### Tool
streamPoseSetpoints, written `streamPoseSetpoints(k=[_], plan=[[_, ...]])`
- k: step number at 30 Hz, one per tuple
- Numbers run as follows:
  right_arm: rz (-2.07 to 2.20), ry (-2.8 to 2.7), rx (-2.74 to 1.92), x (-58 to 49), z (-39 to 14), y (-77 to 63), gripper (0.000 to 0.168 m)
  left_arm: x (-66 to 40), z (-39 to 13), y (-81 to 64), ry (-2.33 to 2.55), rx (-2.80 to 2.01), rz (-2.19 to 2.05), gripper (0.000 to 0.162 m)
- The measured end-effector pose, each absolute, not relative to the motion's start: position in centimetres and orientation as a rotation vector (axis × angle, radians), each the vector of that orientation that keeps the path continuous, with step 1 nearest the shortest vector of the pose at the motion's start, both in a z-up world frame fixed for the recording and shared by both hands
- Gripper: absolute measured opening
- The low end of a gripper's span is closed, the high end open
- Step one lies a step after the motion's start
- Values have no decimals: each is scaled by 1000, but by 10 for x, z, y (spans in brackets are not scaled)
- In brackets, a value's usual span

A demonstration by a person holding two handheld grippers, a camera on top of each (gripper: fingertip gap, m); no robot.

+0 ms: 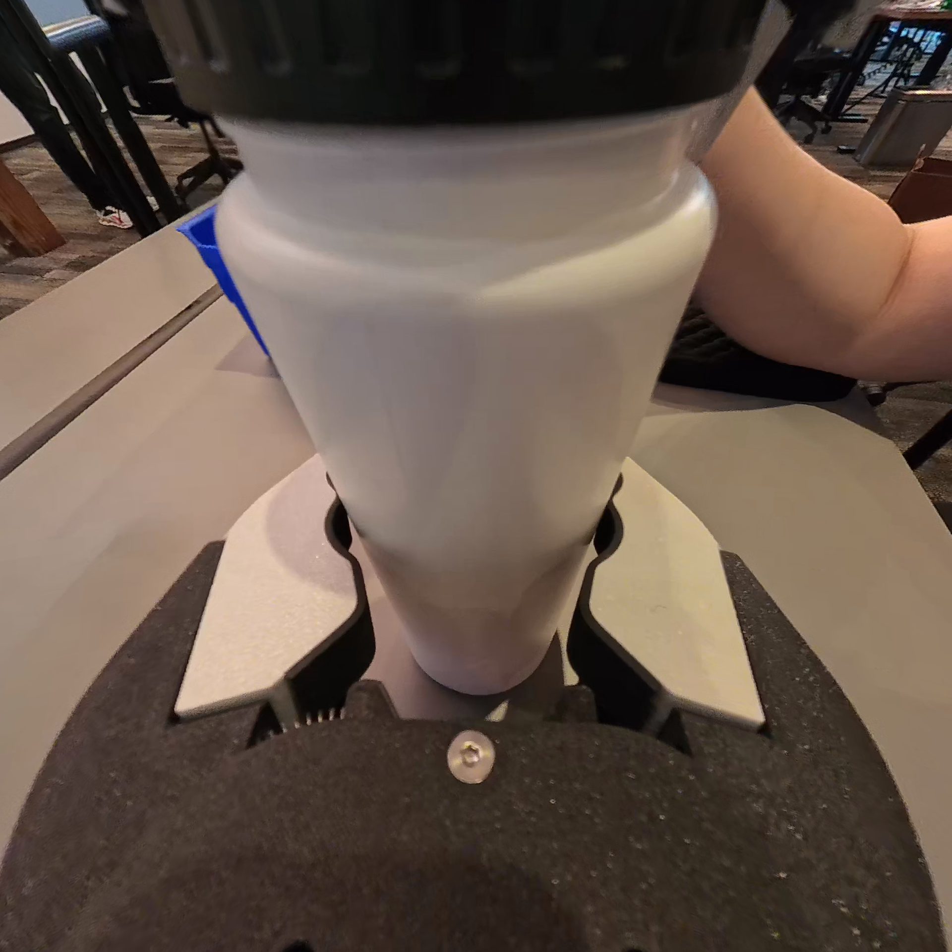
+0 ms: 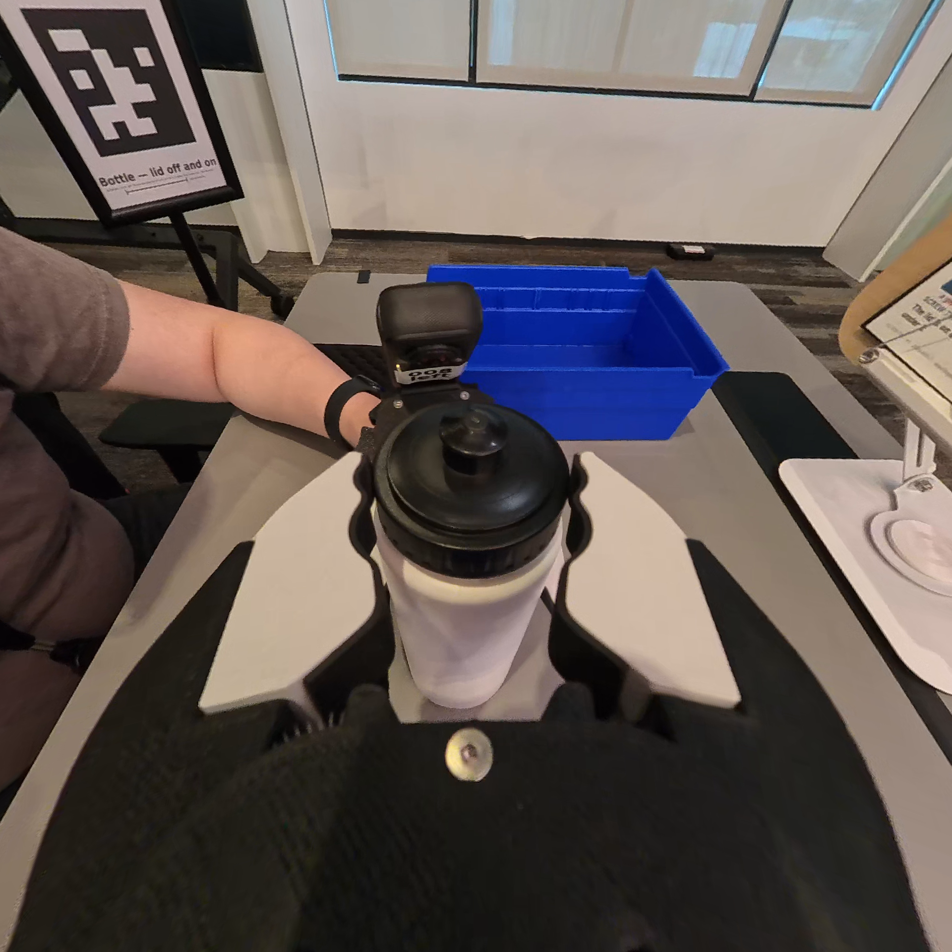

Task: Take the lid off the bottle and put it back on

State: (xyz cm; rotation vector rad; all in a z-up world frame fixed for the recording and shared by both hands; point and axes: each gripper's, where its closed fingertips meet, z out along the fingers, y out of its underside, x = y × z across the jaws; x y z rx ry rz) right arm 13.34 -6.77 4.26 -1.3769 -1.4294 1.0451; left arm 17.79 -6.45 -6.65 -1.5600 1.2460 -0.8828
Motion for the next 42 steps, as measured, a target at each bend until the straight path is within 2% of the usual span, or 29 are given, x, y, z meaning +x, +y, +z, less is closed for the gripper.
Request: streamPoseSetpoints(k=[12, 17, 28, 32, 36, 42], plan=[[846, -1023, -1646, 118, 38, -27, 69, 147, -67, -15, 941, -1729, -616, 95], [789, -1111, -1550, 112, 37, -30, 77, 139, -67, -10, 912, -1740, -592, 95], [769, -1158, -1592, 118, 36, -34, 73, 131, -68, -2, 891, -1775, -530, 94], [812, -1122, -1607, 126, 41, -30, 71, 135, -67, -7, 900, -1776, -650, 94], [1027, -978, -1600, 136, 58, -23, 71, 141, -63, -19, 881, -1826, -899, 94], [1127, -883, -1658, 148, 54, -8, 72, 142, -56, -25, 831, -1861, -1085, 94]])
